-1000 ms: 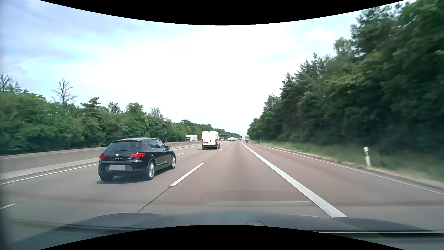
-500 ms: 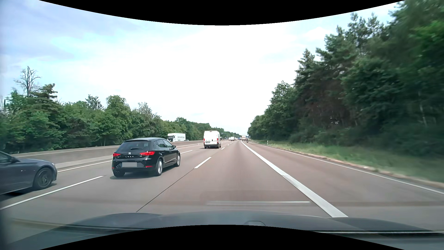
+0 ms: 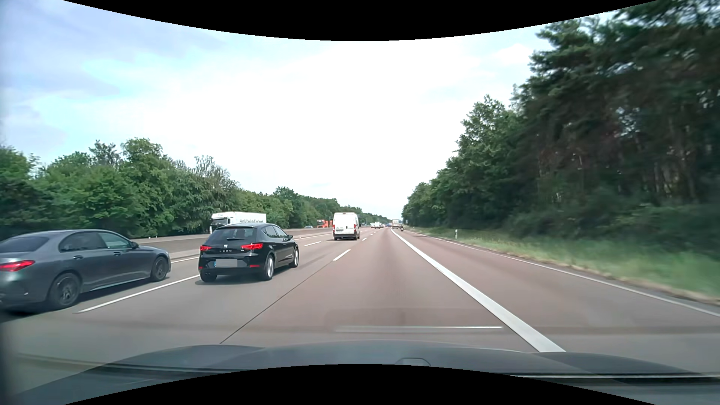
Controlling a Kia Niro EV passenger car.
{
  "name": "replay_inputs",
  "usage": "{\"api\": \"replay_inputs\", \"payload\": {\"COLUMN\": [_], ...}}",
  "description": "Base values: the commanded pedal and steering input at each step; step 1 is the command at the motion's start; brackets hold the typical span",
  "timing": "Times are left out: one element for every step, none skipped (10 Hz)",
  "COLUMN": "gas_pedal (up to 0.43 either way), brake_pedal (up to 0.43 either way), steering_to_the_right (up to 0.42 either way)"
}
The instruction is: Follow the waypoints while adhering to traffic rules and regulations
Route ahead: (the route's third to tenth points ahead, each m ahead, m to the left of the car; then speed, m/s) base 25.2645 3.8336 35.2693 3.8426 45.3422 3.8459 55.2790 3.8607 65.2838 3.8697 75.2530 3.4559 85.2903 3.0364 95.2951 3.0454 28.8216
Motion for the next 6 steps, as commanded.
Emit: {"api": "replay_inputs", "payload": {"gas_pedal": [0.13, 0.13, 0.13, 0.13, 0.13, 0.13], "brake_pedal": [0.0, 0.0, 0.0, 0.0, 0.0, 0.0], "steering_to_the_right": [-0.004, -0.004, -0.004, -0.004, -0.004, -0.004]}}
